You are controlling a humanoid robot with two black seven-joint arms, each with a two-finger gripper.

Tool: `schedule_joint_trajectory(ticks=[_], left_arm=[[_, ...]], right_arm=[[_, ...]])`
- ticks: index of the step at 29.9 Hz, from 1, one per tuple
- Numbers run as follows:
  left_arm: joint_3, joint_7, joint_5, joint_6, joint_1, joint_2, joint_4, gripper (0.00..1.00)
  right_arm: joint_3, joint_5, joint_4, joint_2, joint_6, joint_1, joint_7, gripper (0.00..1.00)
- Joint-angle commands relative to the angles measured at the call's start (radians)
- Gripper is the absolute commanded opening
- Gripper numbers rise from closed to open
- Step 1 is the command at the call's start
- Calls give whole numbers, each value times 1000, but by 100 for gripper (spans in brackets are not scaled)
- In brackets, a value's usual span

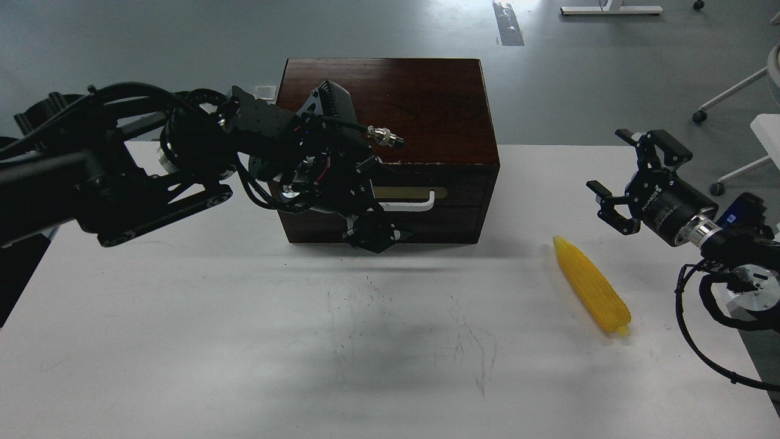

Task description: Put corn in drawer with both arms

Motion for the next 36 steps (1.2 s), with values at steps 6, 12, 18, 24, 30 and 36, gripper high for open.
schedule_joint_trajectory(ticks=[6,12,18,24,30,36], left_arm=[[99,0,37,0,-42,-46,38,99],[102,0,44,0,-42,-72,78,99],[129,0,44,0,-44,-89,116,99],[145,0,44,0,-34,-87,122,99],[145,0,44,0,-30,-87,122,99],[162,0,40,0,-30,-86,116,99]], right_arm=[[2,0,0,-6,0,-1,0,99],[0,0,0,-6,0,-1,0,99],[2,0,0,-8,0,-1,0,99],[0,0,0,-10,0,-2,0,99],[0,0,0,-8,0,-4,0,99],[1,0,0,-8,0,-5,0,99]])
